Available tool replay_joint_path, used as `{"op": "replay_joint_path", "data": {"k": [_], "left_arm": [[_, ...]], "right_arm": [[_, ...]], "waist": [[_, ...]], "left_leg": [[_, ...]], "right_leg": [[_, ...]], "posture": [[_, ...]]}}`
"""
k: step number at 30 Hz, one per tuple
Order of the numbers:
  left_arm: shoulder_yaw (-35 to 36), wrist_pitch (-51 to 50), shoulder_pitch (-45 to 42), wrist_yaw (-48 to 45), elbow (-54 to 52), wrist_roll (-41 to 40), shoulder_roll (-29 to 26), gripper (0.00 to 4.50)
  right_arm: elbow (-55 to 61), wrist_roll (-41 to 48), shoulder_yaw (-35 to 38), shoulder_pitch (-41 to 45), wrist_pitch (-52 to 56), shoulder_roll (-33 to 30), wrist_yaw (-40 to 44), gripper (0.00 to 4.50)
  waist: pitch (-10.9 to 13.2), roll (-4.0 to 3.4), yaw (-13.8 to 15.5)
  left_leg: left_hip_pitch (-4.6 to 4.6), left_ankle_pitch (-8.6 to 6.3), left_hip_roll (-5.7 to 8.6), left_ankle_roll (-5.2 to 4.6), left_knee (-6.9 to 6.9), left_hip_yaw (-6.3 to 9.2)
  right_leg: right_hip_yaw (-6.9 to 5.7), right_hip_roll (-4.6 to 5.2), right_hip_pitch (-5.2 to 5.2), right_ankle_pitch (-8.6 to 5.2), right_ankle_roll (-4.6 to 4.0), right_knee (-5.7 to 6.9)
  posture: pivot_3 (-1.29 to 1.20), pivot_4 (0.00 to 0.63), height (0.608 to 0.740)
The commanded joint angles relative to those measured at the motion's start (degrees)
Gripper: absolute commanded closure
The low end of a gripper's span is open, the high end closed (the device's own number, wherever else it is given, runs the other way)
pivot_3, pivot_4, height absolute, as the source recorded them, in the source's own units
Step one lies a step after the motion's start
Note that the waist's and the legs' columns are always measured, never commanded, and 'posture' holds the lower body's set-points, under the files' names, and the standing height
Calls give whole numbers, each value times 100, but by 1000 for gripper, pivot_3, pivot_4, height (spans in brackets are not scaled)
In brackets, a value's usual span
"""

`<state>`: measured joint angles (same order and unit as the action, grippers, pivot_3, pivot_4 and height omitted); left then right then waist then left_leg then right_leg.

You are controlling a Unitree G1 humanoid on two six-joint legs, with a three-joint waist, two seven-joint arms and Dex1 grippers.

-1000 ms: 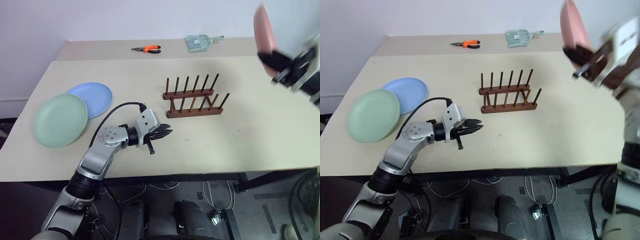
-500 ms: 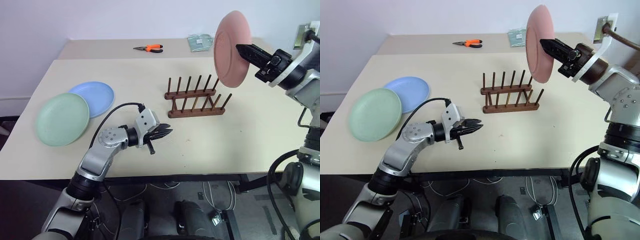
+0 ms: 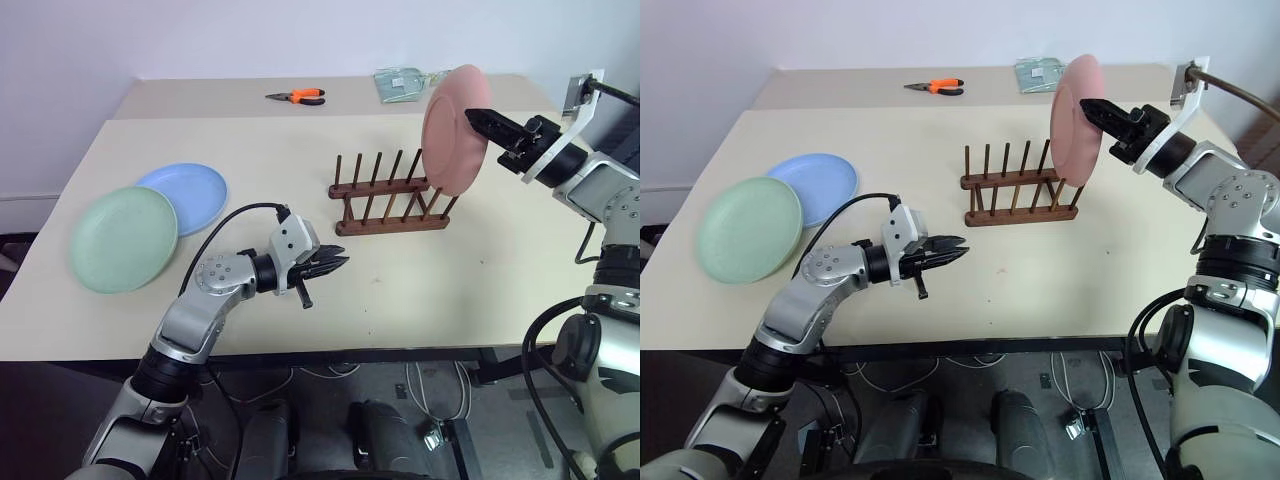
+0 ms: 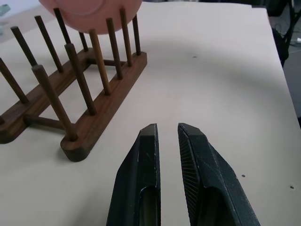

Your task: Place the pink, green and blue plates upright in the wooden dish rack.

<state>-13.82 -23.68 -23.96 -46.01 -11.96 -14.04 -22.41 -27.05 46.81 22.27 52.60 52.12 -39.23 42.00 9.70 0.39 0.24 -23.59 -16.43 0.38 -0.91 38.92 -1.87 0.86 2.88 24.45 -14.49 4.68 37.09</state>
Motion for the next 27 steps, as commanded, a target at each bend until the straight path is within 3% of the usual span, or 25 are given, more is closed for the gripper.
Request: {"op": "replay_joint_path", "data": {"k": [1, 2, 7, 12, 15, 18, 23, 27], "left_arm": [[124, -24, 4, 28, -246, -86, -32, 3825], [134, -38, 17, 37, -268, -98, -44, 3825], [188, -121, 97, 100, -384, -143, -67, 3825], [323, -230, 157, 221, -464, -198, -74, 3825], [917, -288, 152, 798, -368, -384, 161, 3825], [2005, -486, -67, 2097, -57, -624, 731, 2961], [3833, -287, -345, 4887, 51, -74, 1210, 566], [4725, -826, -210, 6153, -262, 1, 1312, 566]], "right_arm": [[-35, -128, 117, 286, -296, 13, -86, 2659], [-24, -248, 98, 313, -508, 46, -160, 2163], [-265, -975, 23, 500, -1509, 92, -733, 2163], [86, -1145, 66, 337, -1850, -10, -718, 2163], [710, -1267, -34, 187, -2121, -124, -561, 2163], [2065, -1021, -311, -217, -2046, -247, 96, 2111], [3875, -1261, -1469, -1190, -2021, -431, 871, 2111], [4182, -1584, -2234, -1509, -2170, -223, 1059, 2111]], "waist": [[0, 0, 0], [0, 0, -3], [1, -1, -23], [1, -2, -24], [2, -4, -23], [4, -8, -2], [-2, 7, -105], [2, 17, -85]], "left_leg": [[0, 0, 0, 0, 0, -1], [0, 0, 0, 0, 0, -1], [-1, 0, 0, 1, -3, -2], [-1, 0, 0, 1, -4, -3], [-2, 0, 0, 1, -4, -3], [-10, 0, 0, 0, -3, -3], [-8, 0, -7, -1, -3, -1], [-6, 0, -5, -1, 5, -3]], "right_leg": [[0, 0, 0, 0, 0, 0], [0, 0, 0, 0, 0, 0], [0, 0, 2, 0, 0, 0], [0, 0, 3, 0, 0, -1], [0, 0, 3, 0, 0, -2], [-1, -1, 12, 1, 1, 0], [-2, -15, 11, 1, 4, 4], [-1, -15, 8, 2, 6, 8]], "posture": [[0, 150, 740], [0, 150, 740], [0, 150, 740], [0, 150, 740], [0, 150, 740], [0, 150, 740], [0, 150, 740], [0, 150, 740]]}}
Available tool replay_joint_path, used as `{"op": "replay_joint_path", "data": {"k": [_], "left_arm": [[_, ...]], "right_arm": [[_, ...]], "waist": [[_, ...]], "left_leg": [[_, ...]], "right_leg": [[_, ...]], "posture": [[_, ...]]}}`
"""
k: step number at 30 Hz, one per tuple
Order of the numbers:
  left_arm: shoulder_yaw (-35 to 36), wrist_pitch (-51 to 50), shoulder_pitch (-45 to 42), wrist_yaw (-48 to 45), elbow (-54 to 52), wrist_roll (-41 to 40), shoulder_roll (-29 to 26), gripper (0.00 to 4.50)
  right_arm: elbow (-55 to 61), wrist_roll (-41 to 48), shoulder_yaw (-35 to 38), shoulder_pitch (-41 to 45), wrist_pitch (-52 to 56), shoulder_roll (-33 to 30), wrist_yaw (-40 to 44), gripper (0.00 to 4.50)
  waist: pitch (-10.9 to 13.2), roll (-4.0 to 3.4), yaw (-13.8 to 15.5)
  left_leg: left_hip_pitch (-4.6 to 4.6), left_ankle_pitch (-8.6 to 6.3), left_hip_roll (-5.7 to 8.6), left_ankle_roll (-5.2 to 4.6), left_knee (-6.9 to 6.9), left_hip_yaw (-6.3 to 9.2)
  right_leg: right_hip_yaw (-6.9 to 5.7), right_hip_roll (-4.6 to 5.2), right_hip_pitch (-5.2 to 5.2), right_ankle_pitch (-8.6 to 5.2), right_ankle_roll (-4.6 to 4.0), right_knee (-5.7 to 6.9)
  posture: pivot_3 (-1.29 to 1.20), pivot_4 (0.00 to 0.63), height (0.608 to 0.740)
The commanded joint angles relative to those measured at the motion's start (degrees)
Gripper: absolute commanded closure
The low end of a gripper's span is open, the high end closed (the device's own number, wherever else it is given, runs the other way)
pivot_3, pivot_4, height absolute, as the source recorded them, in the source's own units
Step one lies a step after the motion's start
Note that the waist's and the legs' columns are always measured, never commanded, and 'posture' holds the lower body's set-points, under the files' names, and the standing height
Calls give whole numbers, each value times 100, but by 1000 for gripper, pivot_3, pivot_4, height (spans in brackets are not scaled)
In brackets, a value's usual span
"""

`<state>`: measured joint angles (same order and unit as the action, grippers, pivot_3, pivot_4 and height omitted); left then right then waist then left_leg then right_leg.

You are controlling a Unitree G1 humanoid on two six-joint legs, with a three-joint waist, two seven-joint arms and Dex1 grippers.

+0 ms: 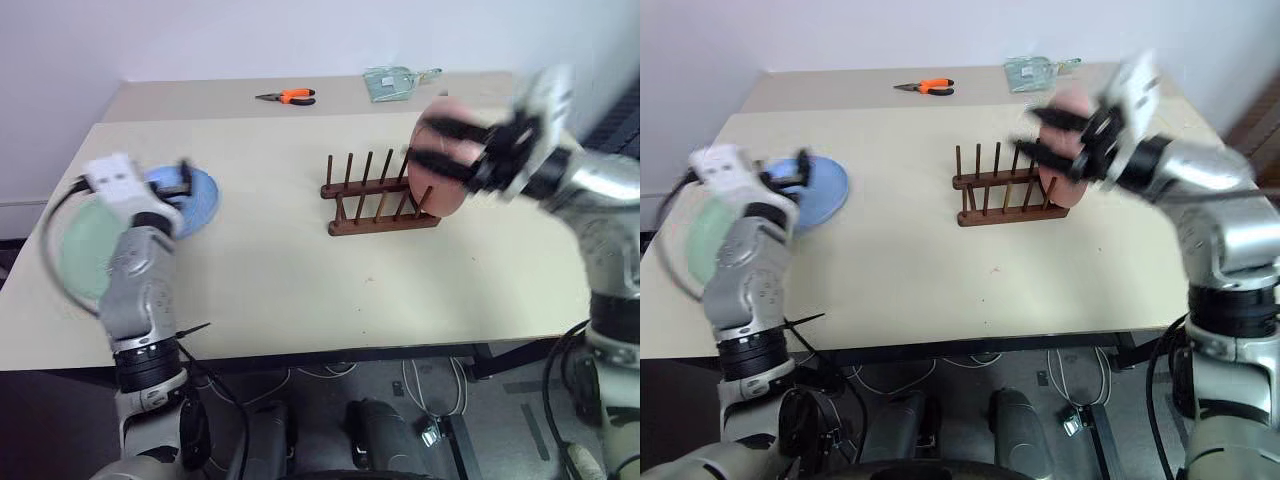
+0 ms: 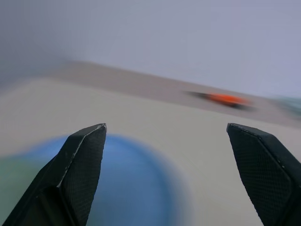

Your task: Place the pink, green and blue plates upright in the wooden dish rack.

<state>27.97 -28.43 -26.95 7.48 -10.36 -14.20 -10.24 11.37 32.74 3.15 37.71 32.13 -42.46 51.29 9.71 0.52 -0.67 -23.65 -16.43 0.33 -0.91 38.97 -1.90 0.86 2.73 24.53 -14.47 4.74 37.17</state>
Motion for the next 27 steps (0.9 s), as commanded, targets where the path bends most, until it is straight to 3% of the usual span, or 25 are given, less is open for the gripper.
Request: {"op": "replay_joint_path", "data": {"k": [1, 6, 15, 18, 24, 27], "left_arm": [[637, -567, 223, 917, -566, -23, 135, 566], [1364, -1265, 951, 1409, -1594, -1076, 1034, 566], [1725, -1950, 1410, 1774, -1623, -2131, 1398, 566], [1815, -2017, 1277, 1812, -1407, -2536, 1344, 1430], [2093, -1535, 1035, 2133, -1132, -3141, 1446, 4336], [2024, -1146, 1068, 2120, -1186, -3323, 1506, 4430]], "right_arm": [[361, -265, -472, -83, -254, 174, 170, 2111], [208, -471, -798, -134, -376, 456, 240, 2111], [280, -748, -963, -405, -451, 490, 395, 2111], [351, -844, -955, -485, -453, 522, 322, 2111], [572, -925, -815, -755, -444, 482, 190, 2111], [617, -821, -731, -824, -351, 451, 223, 2111]], "waist": [[2, 5, 22], [1, 30, 148], [-2, 43, 137], [-3, 42, 142], [-4, 44, 142], [-4, 45, 135]], "left_leg": [[0, 0, 0, 0, 2, 0], [-2, -1, 8, 2, 10, 3], [-2, -3, 8, 7, 8, 10], [0, -2, 8, 7, 6, 10], [0, -2, 9, 7, 6, 9], [0, -2, 9, 7, 6, 9]], "right_leg": [[0, 1, 0, 0, 1, 0], [-2, 13, -5, 4, 6, -7], [-5, 16, -6, 3, 2, -9], [-5, 16, -6, 3, 1, -9], [-5, 17, -7, 3, 1, -11], [-5, 17, -7, 3, 1, -13]], "posture": [[0, 150, 740], [0, 150, 740], [0, 150, 740], [0, 150, 740], [0, 150, 740], [0, 150, 740]]}}
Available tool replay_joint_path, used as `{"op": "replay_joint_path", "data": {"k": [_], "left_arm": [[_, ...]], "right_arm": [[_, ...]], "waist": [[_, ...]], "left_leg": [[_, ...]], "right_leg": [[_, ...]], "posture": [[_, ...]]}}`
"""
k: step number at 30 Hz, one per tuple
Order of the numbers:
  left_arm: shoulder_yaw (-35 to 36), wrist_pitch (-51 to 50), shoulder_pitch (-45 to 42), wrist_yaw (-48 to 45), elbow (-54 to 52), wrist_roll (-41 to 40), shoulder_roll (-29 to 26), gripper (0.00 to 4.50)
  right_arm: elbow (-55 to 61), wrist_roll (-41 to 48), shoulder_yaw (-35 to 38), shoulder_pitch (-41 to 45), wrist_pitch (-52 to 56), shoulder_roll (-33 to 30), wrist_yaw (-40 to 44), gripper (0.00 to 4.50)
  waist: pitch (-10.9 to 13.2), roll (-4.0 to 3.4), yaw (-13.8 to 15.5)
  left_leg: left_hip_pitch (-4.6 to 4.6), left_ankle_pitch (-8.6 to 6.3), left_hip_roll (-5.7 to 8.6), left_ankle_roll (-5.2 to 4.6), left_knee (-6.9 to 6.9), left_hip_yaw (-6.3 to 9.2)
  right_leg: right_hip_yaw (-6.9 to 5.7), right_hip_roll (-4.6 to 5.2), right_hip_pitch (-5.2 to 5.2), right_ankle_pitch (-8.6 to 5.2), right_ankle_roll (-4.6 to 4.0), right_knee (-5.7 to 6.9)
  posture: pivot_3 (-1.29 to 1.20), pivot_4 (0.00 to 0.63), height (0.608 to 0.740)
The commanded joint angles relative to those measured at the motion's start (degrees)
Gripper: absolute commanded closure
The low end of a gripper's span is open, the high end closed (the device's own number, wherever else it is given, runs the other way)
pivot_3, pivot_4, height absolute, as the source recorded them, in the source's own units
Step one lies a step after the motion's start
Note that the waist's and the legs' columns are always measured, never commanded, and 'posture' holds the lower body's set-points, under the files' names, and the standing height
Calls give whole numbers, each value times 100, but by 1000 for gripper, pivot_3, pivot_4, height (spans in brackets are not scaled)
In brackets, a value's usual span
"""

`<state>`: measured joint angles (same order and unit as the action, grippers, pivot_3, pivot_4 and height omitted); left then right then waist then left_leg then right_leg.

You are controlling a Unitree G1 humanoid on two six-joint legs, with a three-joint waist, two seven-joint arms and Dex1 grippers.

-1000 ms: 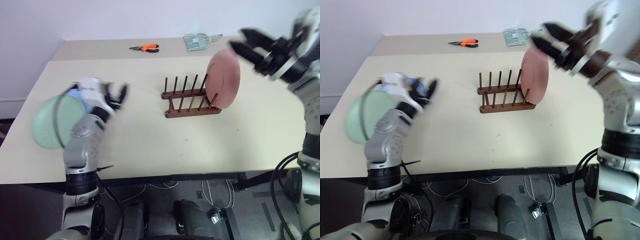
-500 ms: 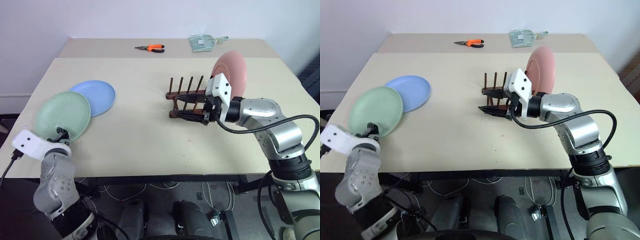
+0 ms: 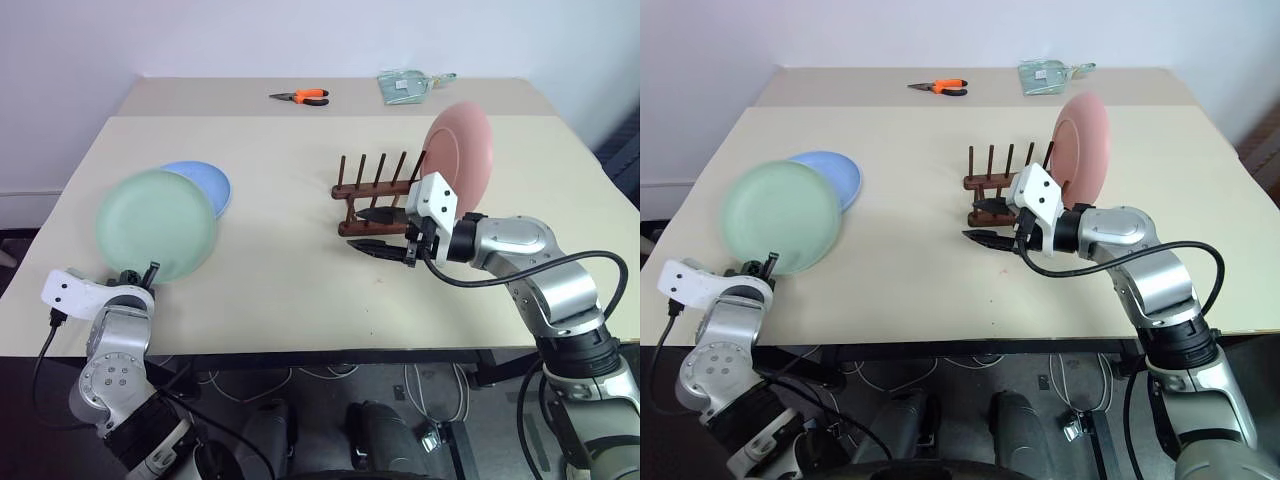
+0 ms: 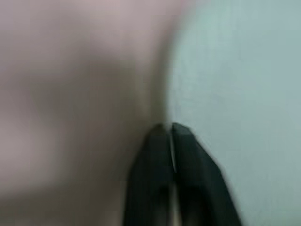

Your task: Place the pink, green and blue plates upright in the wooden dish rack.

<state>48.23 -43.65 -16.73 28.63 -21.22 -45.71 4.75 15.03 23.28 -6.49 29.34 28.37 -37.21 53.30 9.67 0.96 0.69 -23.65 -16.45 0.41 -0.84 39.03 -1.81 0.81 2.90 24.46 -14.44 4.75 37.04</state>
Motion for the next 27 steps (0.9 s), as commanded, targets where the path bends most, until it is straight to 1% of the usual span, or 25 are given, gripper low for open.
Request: {"op": "replay_joint_path", "data": {"k": [1, 3, 5, 6, 8, 9, 12, 14, 15, 17, 21, 22, 24, 27], "left_arm": [[-142, 493, 113, -116, -178, -141, -11, 4479], [-590, 748, 281, -460, -402, 163, -160, 4500], [-1026, 913, 349, -718, -585, 415, -353, 4500], [-1301, 951, 308, -873, -698, 512, -476, 4500], [-1929, 836, 146, -1078, -877, 749, -775, 4500], [-2120, 791, 101, -1123, -915, 809, -866, 4500], [-2732, 460, -347, -1080, -917, 806, -920, 4500], [-3123, 227, -676, -1098, -871, 883, -984, 4500], [-3264, 110, -822, -1100, -845, 890, -989, 4500], [-3351, 2, -1090, -1029, -802, 747, -825, 4500], [-3479, -366, -1379, -980, -791, 541, -662, 4500], [-3513, -412, -1393, -999, -797, 531, -647, 4500], [-3559, -529, -1385, -1021, -810, 505, -640, 4500], [-3564, -604, -1368, -1076, -834, 465, -613, 4500]], "right_arm": [[253, 196, 267, 11, 104, -81, 37, 1870], [279, 312, 294, 37, 223, -93, 97, 1287], [326, 262, 262, 89, 168, -65, 92, 329], [358, 73, 169, 138, -11, -44, 44, 103], [366, -511, -152, 269, -536, -8, -72, 103], [354, -693, -259, 307, -697, 5, -97, 103], [49, -1687, -763, 627, -1570, 220, -483, 103], [-279, -2482, -1109, 882, -2188, 308, -802, 103], [-484, -2919, -1277, 1009, -2509, 308, -981, 103], [-880, -3612, -1507, 1203, -3084, 298, -1324, 103], [-1440, -4471, -1712, 1378, -3814, 295, -1805, 103], [-1533, -4632, -1721, 1396, -3929, 302, -1917, 327], [-1639, -4818, -1683, 1407, -4057, 346, -2073, 975], [-1722, -5100, -1652, 1417, -4207, 353, -2235, 2449]], "waist": [[1, 3, -12], [1, 2, -11], [1, 2, -12], [2, 4, -6], [2, 4, 4], [2, 4, 6], [2, 3, -8], [2, 3, -15], [2, 3, -18], [2, 3, -22], [2, 3, -18], [2, 3, -19], [2, 4, -19], [3, 4, -18]], "left_leg": [[0, 0, 0, 0, 0, 1], [0, 0, 0, 1, -4, 0], [0, 0, 0, 1, -5, 0], [0, 0, 0, 1, -5, 0], [-1, 1, 0, 3, -4, 0], [-1, 1, 0, 3, -4, 0], [-1, 0, 2, 3, -4, -1], [-1, 1, 3, 3, -5, -1], [-1, 2, 3, 3, -5, -2], [-1, 4, 4, 5, -5, -3], [-1, 14, 4, 20, -5, -4], [-1, 15, 4, 21, -5, -4], [-1, 18, 4, 26, -5, -6], [-1, 19, 4, 26, -4, -6]], "right_leg": [[0, 0, 0, 0, 0, 0], [0, -1, 2, 0, -1, 1], [0, -1, 2, -1, -2, -1], [0, -1, 2, -1, -3, -1], [0, 0, 2, -9, -21, -2], [0, 0, 1, -8, -24, -4], [0, 1, 0, -7, -24, -7], [0, -1, 2, 3, -7, -7], [0, -2, 3, 3, -6, -6], [0, -4, 4, 3, -6, -5], [0, -9, 4, 4, -5, -6], [1, -10, 4, 4, -5, -5], [2, -12, 4, 4, -5, -5], [2, -14, 4, 4, -5, -4]], "posture": [[0, 150, 740], [0, 150, 740], [0, 150, 740], [0, 150, 740], [0, 150, 740], [0, 150, 740], [0, 150, 740], [0, 150, 740], [0, 150, 740], [0, 150, 740], [0, 150, 740], [0, 150, 740], [0, 150, 740], [0, 150, 740]]}}
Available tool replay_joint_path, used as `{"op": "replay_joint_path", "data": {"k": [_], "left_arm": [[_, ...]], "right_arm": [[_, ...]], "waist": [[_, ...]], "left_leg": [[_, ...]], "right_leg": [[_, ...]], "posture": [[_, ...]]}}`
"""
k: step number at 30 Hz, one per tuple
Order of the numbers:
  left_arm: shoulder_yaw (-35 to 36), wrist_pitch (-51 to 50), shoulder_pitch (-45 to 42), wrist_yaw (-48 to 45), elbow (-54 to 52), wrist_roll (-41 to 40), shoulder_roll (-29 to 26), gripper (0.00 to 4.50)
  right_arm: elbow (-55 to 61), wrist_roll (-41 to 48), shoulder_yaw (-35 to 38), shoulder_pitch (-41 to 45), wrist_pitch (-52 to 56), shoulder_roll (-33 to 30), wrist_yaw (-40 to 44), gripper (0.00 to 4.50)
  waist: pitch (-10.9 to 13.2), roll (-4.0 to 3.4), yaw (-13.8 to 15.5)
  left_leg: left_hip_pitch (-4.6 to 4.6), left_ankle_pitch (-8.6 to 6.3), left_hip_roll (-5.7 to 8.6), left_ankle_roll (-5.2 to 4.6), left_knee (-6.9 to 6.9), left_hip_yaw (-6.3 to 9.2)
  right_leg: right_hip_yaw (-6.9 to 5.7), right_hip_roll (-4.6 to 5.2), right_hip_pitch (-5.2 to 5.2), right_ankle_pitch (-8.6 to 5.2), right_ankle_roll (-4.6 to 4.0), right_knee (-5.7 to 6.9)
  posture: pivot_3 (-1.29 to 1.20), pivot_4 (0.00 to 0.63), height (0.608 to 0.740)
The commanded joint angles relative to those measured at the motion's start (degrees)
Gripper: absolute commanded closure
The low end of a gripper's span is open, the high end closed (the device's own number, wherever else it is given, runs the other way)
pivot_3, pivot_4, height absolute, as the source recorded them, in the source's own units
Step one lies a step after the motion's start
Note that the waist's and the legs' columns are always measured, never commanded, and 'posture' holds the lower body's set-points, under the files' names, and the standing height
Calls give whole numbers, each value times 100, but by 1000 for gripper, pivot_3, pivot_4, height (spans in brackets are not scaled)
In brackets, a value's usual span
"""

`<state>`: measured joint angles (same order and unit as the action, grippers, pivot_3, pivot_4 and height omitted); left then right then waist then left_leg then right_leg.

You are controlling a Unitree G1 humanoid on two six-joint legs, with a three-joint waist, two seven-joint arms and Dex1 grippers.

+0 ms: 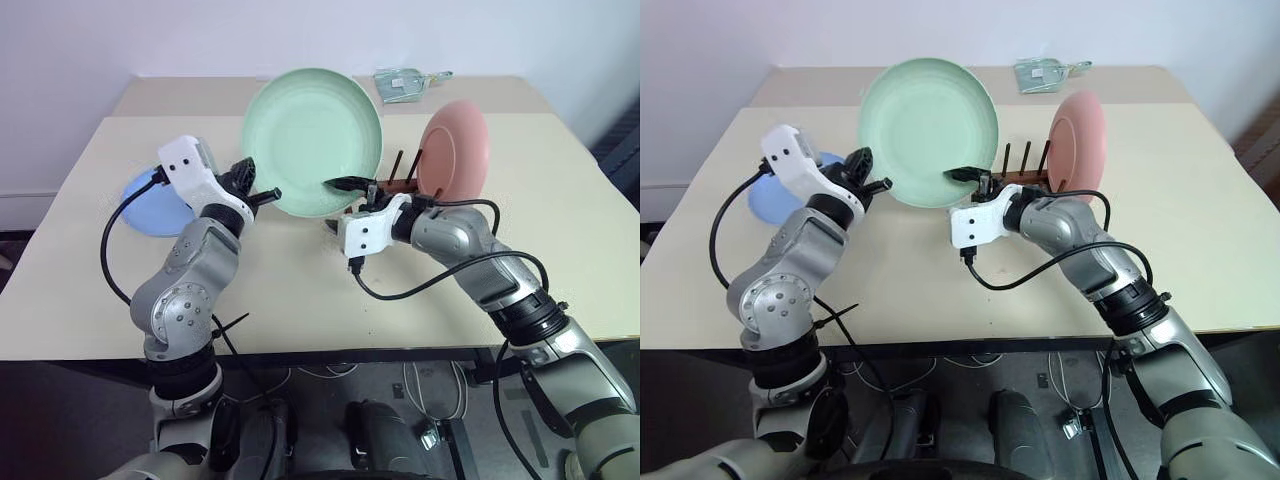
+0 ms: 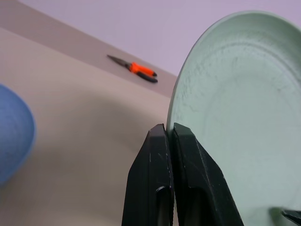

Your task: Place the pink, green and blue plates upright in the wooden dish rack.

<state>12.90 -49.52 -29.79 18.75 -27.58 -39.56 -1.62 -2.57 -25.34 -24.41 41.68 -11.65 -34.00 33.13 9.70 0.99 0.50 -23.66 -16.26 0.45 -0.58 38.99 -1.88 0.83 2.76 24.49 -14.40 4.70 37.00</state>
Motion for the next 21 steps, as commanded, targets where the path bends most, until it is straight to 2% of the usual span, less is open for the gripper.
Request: {"op": "replay_joint_path", "data": {"k": [1, 4, 5, 8, 9, 11, 13, 14, 16, 18, 19, 21], "left_arm": [[-20, -22, -52, -98, -197, -144, 33, 4500], [25, -23, -25, -118, -188, -132, 31, 4500], [90, 41, -27, -174, -191, -230, 74, 4500], [443, 362, -183, -124, -173, -416, 229, 3560], [533, 425, -246, -60, -145, -429, 240, 3166], [992, 961, -544, 149, 58, -298, 144, 2092], [1429, 1472, -771, 183, 331, -66, -210, 1130], [1539, 1569, -798, 123, 473, 63, -450, 1130], [1406, 1550, -624, -246, 693, 395, -1057, 1130], [885, 1564, -257, -898, 783, 805, -1671, 1130], [520, 1493, -64, -1218, 809, 994, -1967, 1130], [-365, 1840, 385, -2088, 768, 1537, -2506, 1130]], "right_arm": [[19, -325, 142, 179, -251, 24, -261, 3038], [-3, -505, 178, 157, -358, 26, -361, 4464], [-13, -563, 197, 153, -397, 28, -395, 4464], [-42, -683, 232, 146, -502, 24, -462, 4500], [-47, -700, 238, 147, -521, 26, -474, 4500], [-66, -722, 299, 166, -588, 27, -556, 4500], [-58, -622, 444, 204, -621, 32, -630, 4500], [-27, -457, 562, 213, -622, 44, -637, 4500], [193, 205, 935, 197, -547, 132, -533, 4500], [613, 1334, 1430, 157, 38, 357, -197, 4500], [844, 1956, 1660, 134, 487, 467, 26, 4500], [1415, 3603, 2328, 157, 2092, 795, 183, 4500]], "waist": [[0, 0, 0], [0, 0, -1], [0, 0, 0], [1, 0, 14], [2, 2, 21], [3, 5, 13], [3, 5, -8], [4, 4, -31], [4, 3, -68], [5, 1, -114], [4, 3, -107], [5, 3, -90]], "left_leg": [[0, 0, 0, 0, 0, 0], [0, 1, 0, 1, 1, 0], [0, 1, 0, 1, 0, 0], [0, 2, 0, 3, 2, 0], [0, 2, 0, 3, 4, 0], [0, 2, 0, 3, 6, 0], [1, 3, -1, 4, 6, 1], [4, 3, -2, 5, 3, -1], [8, 8, -3, 12, -4, -3], [8, 9, -4, 14, -9, -3], [8, 10, -4, 15, -9, -4], [8, 9, -5, 13, -7, -1]], "right_leg": [[0, 0, 0, 0, 0, 0], [0, -1, 0, 0, 0, 0], [0, -2, 0, 0, 0, 0], [0, -2, -1, 0, 0, 0], [0, -1, -3, 0, 1, 0], [0, -1, -4, 0, 1, 1], [-1, -5, -3, 0, 0, 2], [1, -8, -3, 0, 0, 2], [4, -15, -3, 0, 0, 3], [4, -16, -3, 0, 0, 2], [4, -15, -3, 0, 0, 3], [0, -10, -9, 0, 1, 3]], "posture": [[0, 150, 740], [0, 150, 740], [0, 150, 740], [0, 150, 740], [0, 150, 740], [0, 150, 740], [0, 150, 740], [0, 150, 740], [0, 150, 740], [0, 150, 740], [0, 150, 740], [0, 150, 740]]}}
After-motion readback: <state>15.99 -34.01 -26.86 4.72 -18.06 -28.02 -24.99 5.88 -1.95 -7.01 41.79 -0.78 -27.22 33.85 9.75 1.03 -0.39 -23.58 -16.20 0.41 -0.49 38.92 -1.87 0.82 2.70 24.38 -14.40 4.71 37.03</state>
